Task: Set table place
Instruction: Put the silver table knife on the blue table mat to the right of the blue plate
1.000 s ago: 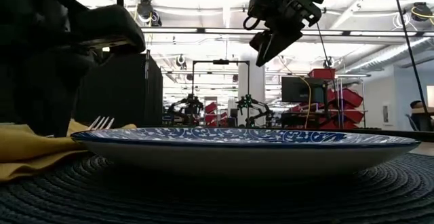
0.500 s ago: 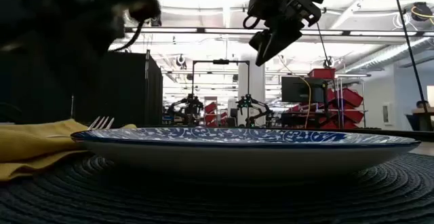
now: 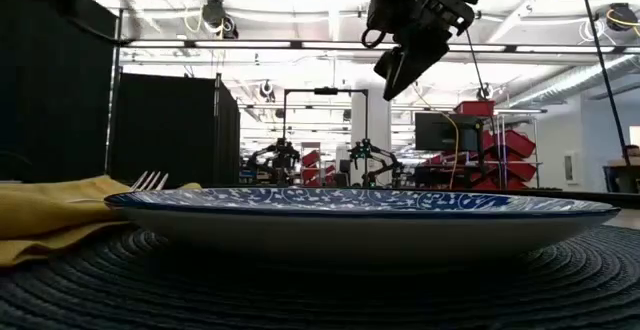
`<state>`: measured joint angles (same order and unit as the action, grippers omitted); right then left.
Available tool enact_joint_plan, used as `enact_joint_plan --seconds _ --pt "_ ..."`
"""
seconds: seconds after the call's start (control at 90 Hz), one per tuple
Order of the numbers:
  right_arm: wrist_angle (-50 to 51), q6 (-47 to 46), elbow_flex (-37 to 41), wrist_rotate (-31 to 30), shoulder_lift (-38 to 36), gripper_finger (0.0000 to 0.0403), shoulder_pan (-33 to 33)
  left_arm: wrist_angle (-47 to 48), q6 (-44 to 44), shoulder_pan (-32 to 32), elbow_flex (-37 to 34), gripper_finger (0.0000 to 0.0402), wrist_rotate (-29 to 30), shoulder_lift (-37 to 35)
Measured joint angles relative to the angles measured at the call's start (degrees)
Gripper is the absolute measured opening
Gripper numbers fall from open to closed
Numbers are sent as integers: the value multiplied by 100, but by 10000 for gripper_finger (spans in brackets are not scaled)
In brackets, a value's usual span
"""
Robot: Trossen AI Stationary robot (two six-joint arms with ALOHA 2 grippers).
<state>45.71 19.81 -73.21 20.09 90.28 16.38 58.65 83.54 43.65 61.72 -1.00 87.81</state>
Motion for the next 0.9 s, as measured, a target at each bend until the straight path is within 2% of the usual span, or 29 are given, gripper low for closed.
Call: enact_joint_plan --seconds 0.156,0.456,0.589,0.811,0.9 --pt "-166 -359 0 0 0 141 0 -96 162 426 -152 61 251 61" --pt "-443 -885 0 -19 0 141 -360 -1333 131 691 -965 60 256 61" --pt "-481 -1003 2 -21 0 142 -567 -1797 -250 718 -1124 60 257 61" --pt "-543 -1089 2 -23 0 141 -757 -1831 -1333 718 -1129 60 256 59" --pt "-588 -1186 2 -23 0 142 -767 -1822 -1389 718 -1133 60 256 59"
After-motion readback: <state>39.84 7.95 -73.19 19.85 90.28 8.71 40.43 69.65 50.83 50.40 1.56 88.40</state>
